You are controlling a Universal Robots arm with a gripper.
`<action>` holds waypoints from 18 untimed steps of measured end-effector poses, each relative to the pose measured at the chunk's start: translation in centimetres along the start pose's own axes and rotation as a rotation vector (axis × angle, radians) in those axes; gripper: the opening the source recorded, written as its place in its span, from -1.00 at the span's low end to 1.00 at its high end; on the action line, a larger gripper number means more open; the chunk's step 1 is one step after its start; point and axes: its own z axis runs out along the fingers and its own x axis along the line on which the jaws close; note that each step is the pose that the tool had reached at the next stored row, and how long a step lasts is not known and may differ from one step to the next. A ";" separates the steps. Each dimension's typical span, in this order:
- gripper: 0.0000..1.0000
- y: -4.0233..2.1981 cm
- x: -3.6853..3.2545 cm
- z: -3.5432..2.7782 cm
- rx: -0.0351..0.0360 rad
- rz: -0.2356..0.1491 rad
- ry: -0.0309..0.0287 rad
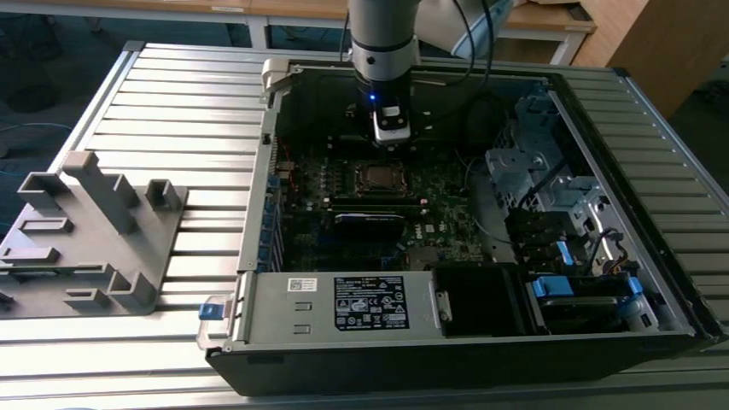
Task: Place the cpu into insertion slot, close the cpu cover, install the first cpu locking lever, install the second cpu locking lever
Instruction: 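Install the first cpu locking lever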
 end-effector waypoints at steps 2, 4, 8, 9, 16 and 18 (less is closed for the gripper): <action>-0.79 0.03 -0.07 0.03 0.0008 0.001 -0.0002; -0.79 0.05 -0.11 0.06 0.0015 0.002 -0.0005; -0.79 0.09 -0.20 0.14 0.0036 0.004 -0.0019; -0.79 0.10 -0.21 0.15 0.0044 0.004 -0.0023; -0.79 0.20 -0.45 0.22 0.0191 0.004 -0.0097; -0.79 0.22 -0.48 0.23 0.0227 0.004 -0.0118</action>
